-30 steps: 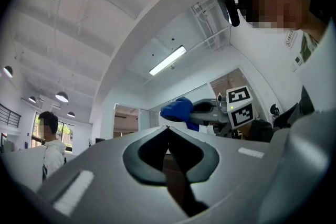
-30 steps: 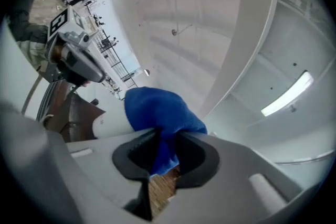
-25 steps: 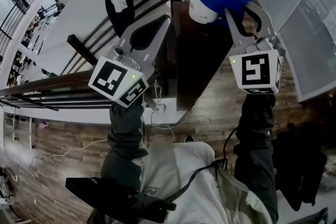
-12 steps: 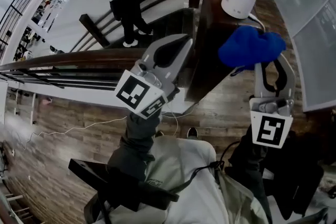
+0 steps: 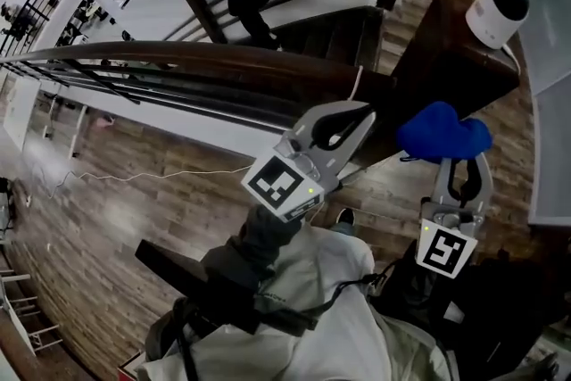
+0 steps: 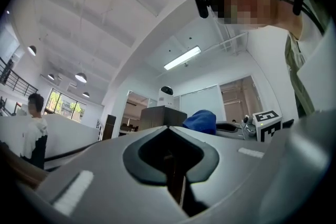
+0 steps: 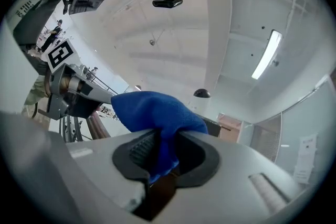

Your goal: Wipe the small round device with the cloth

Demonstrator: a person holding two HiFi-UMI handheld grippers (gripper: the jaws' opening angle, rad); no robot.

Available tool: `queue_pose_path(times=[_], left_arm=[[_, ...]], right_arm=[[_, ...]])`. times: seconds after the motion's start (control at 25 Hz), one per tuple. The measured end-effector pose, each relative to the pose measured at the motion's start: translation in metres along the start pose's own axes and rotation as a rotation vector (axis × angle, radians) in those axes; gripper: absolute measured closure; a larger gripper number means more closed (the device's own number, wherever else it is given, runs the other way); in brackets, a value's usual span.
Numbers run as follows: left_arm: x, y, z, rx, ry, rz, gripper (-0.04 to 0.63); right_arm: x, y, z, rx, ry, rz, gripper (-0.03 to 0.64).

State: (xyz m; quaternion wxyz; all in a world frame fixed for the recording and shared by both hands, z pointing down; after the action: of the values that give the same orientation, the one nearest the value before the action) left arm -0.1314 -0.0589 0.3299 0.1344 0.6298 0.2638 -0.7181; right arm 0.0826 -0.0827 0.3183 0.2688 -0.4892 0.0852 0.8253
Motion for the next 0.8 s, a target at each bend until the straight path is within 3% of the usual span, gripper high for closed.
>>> queue_pose_path(times=[0.36, 0.8], left_arm=[[-0.015, 0.005, 0.013, -0.023, 0.008, 0.014, 0.595], [0.007, 0.01, 0.0, -0.064, -0.002, 0.002, 0.595]], right_arm=[[-0.007, 0.012, 0.018, -0.001, 0.011, -0.013, 0.538], [0.018, -0.002, 0.007, -0.023, -0.021, 0.004, 0.538]])
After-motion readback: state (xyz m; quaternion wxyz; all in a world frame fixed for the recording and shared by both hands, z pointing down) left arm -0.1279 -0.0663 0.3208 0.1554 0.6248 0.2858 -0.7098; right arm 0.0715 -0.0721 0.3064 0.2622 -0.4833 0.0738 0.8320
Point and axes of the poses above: the fingertips, and each gripper's own axes: y forward along the fingers, z to its left, x out of its top, the point moved 7 cm from there along -y, backward along the fingers, and after that the axes turned 3 degrees about z, right-handed, at the moved point
